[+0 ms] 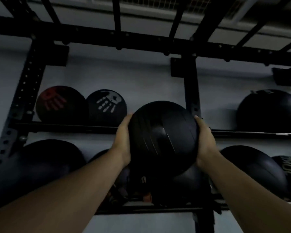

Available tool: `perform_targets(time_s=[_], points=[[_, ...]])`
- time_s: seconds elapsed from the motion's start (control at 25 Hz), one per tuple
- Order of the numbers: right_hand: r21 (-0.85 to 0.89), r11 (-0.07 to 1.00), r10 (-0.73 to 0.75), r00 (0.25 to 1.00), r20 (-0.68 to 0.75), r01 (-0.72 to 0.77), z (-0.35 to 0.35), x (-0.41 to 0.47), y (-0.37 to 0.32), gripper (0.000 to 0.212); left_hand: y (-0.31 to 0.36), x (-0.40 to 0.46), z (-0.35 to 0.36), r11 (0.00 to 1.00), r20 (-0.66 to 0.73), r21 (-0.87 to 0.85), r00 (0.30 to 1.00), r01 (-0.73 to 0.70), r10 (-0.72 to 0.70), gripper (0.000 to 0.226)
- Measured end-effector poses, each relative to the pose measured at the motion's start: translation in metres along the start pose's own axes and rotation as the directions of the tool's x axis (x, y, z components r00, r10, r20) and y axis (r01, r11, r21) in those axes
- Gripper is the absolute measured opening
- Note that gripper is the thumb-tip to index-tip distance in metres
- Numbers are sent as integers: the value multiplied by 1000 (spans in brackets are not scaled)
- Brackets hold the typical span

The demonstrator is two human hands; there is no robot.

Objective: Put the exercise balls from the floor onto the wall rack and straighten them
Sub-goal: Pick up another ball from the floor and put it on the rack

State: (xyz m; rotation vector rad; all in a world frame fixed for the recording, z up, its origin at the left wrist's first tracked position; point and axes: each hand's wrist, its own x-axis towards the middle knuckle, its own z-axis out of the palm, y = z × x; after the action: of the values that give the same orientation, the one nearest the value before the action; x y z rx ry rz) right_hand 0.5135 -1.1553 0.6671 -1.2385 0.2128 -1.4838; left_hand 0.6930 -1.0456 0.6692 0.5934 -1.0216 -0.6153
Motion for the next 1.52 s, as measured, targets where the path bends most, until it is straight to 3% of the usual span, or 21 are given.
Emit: perform_targets(time_s=[0.36,0.6,0.72,0.8,0.88,0.92,1.0,1.08,1.28,1.52], points=[[140,984,-129,982,138,109,28,227,33,39,-24,193,11,943,-23,171,956,-285,293,56],[257,951,-204,974,102,173,60,346,72,32,-18,318,5,832,0,284,868,-476,497,61],[300,921,-270,963,26,250,76,379,85,31,-23,362,-6,749,-1,259,775,-610,632,33],[171,868,-466,884,-47,466,86,392,104,29,-43,387,-20,639,27,371,696,-673,717,15],[-167,724,-654,743,139,669,101,402,125,24,-63,413,-39,523,106,554,678,-647,727,8],[-341,623,-637,710,301,704,107,406,131,24,-68,424,-47,492,117,633,703,-598,702,4],[-545,512,-463,748,476,664,117,410,125,26,-66,435,-57,492,107,702,759,-515,643,7],[-584,495,-388,765,514,643,126,410,116,20,-57,435,-59,505,94,717,784,-481,614,10],[-562,429,-500,704,505,707,123,407,120,24,-59,426,-60,489,75,727,763,-482,642,18],[-550,512,-462,751,471,660,114,395,118,39,-58,403,-51,370,155,809,772,-457,616,34]])
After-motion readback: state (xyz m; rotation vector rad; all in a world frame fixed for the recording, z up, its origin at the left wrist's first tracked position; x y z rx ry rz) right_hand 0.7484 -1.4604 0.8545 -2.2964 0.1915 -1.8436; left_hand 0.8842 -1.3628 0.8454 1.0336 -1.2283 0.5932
